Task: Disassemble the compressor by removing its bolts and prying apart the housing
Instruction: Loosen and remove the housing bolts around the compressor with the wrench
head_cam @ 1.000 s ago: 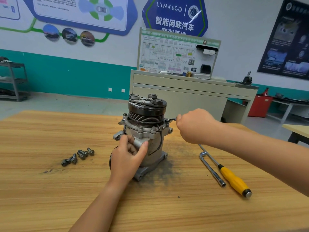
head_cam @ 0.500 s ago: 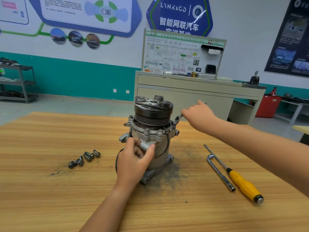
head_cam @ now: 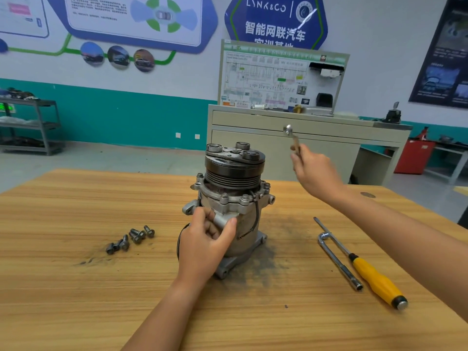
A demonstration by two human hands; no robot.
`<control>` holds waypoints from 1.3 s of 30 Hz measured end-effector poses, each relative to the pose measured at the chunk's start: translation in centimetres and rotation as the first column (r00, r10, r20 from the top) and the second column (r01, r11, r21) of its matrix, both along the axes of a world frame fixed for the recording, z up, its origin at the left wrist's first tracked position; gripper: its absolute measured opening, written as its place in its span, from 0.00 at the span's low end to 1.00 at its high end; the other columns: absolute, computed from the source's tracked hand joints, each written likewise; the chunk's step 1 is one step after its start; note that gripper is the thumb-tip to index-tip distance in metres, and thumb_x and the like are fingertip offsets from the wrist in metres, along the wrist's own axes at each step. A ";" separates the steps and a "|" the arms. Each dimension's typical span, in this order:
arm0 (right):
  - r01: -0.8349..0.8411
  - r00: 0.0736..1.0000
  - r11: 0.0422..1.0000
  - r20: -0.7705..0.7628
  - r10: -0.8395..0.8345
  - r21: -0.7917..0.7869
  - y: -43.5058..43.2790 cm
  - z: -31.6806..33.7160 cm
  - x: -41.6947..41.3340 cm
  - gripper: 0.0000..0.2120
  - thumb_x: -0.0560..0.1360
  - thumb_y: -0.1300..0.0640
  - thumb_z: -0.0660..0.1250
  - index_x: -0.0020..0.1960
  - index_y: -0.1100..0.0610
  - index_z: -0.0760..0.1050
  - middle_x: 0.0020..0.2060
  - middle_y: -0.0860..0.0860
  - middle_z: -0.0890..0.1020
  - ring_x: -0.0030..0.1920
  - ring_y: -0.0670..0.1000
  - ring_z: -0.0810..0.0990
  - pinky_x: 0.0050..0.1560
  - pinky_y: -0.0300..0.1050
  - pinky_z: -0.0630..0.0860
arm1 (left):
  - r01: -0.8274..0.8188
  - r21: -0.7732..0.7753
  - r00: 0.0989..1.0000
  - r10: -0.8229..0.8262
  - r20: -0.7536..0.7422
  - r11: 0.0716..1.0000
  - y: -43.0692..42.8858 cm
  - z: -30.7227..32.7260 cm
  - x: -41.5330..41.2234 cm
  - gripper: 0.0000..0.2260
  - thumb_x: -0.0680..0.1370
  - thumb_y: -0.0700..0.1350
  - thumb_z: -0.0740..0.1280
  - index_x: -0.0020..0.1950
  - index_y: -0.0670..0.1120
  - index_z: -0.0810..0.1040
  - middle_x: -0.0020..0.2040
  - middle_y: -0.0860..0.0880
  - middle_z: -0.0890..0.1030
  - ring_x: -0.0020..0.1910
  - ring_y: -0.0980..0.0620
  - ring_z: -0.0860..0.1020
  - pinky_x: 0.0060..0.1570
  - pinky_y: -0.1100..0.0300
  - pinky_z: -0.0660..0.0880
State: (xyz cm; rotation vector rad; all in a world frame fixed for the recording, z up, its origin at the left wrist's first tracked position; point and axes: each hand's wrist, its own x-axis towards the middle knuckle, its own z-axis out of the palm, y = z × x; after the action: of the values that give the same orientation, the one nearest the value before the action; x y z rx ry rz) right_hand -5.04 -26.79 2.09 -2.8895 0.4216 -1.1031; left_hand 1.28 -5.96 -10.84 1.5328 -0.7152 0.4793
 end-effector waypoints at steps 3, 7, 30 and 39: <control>0.012 0.994 0.997 -0.109 -0.020 -0.077 1.1 0.2 -3.0 0.13 0.81 0.54 0.52 0.60 0.58 0.69 0.29 0.50 0.72 0.31 0.54 0.73 0.29 0.46 0.65 | 0.002 -0.011 1.000 -0.002 -0.003 1.000 0.0 0.0 0.0 0.12 0.71 0.48 0.72 0.39 0.52 0.68 0.27 0.58 0.73 0.24 0.60 0.69 0.26 0.72 0.63; 0.140 0.934 0.948 -0.279 -0.222 -0.287 3.1 -0.4 -5.5 0.12 0.80 0.54 0.52 0.61 0.52 0.69 0.28 0.46 0.68 0.28 0.48 0.69 0.25 0.41 0.61 | 0.003 -0.024 1.000 -0.003 -0.018 1.000 0.0 0.0 -0.1 0.11 0.69 0.51 0.70 0.40 0.52 0.68 0.27 0.57 0.73 0.24 0.60 0.69 0.26 0.71 0.63; -0.068 0.648 0.680 -0.550 -0.526 -0.730 9.1 2.7 -5.2 0.07 0.77 0.67 0.57 0.53 0.62 0.70 0.28 0.51 0.62 0.24 0.49 0.60 0.22 0.41 0.56 | 0.033 -0.009 0.999 -0.033 0.042 0.999 0.6 0.3 0.1 0.11 0.68 0.49 0.72 0.40 0.54 0.69 0.27 0.58 0.73 0.25 0.59 0.70 0.26 0.71 0.64; -0.019 0.638 0.847 -0.659 -0.399 -0.531 6.6 3.2 -4.8 0.14 0.78 0.61 0.53 0.60 0.59 0.70 0.30 0.49 0.67 0.28 0.47 0.65 0.25 0.40 0.59 | 0.056 -0.031 0.998 -0.055 0.030 0.998 0.5 0.1 0.3 0.11 0.67 0.54 0.71 0.40 0.55 0.69 0.27 0.56 0.72 0.25 0.59 0.68 0.26 0.71 0.63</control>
State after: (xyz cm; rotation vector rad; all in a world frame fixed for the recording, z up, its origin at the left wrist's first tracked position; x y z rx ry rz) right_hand -9.85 -20.22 5.31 -3.7538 0.5323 0.1528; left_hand 1.56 -5.48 -10.73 1.4748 -0.7674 0.4705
